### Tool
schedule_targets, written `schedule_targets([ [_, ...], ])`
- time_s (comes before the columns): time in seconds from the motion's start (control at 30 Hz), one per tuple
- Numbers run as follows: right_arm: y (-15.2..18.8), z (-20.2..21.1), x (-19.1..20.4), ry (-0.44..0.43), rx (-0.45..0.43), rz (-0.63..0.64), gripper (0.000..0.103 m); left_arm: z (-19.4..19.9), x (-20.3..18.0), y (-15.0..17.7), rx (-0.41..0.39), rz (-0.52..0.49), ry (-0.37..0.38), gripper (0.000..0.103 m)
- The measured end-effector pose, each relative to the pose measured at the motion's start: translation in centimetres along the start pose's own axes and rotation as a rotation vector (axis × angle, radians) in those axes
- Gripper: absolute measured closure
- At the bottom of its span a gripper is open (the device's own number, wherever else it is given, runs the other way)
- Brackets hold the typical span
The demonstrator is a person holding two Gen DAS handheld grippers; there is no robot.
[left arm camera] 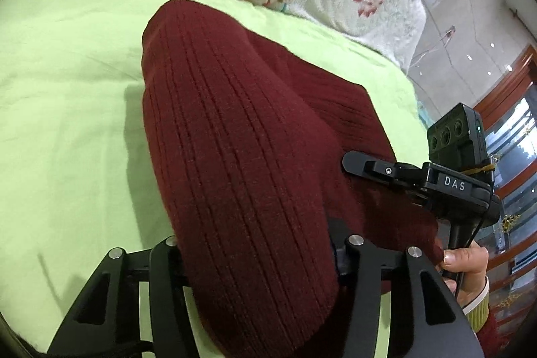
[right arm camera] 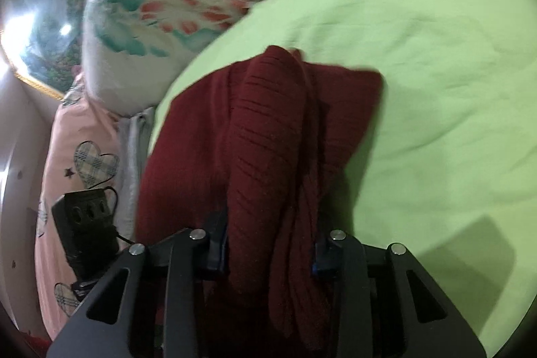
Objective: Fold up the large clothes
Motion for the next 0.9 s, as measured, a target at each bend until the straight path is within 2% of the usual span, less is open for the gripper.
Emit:
schedule_targets([
  [0.1, 1.6, -1.6, 2.8, -0.037, 0.029, 0.031, 0.069, 3.9, 1.8, 1.0, -0.037, -0.007, -0.015, 0.051],
  [0.17, 3.2, -3.2, 4.7, -0.098, 0.052, 0.039, 0.069, 6.6, 4.0, 2.1, -0.048, 0.005, -0.03, 0.051],
  [0.37, 8.3, -9.4, 9.6, -0.188, 0.149, 0.099, 0.069, 12.6, 10.6, 6.3, -0.049, 0.058, -0.093, 0.051],
  [0.5, 11.0, -12.7, 9.7, -0.185, 0.204, 0.089, 0.069, 13.1, 14.0, 9.3, -0.015, 0.102, -0.14, 0.047],
  [0.57, 11.6, -13.4, 8.9, -0.155, 0.206, 0.084, 0.065, 12.0, 15.3, 10.4, 0.015, 0.139, -0.164, 0.035],
  [0.7, 11.8, -13.5, 7.4, -0.128, 0.187, 0.054, 0.051, 11.6, 16.6, 11.1, -0.006, 0.186, -0.15, 0.026],
  [0.8, 11.6, -13.3, 7.2, -0.103, 0.182, 0.052, 0.048, 11.8, 16.7, 11.6, -0.011, 0.179, -0.162, 0.024],
  [0.9, 11.4, -12.9, 7.5, -0.074, 0.179, 0.057, 0.036, 12.9, 16.9, 11.9, -0.003, 0.183, -0.179, 0.023],
])
Point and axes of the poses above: each gripper's, at about its wrist camera, not at the fingertips, and z roughly against the way its jaws point, x to its left, y to its underside, the point moved 6 cm from there along -z, roughly the way its jaws point, and after that the axes turned 13 degrees about -y, right-handed, at the moved point
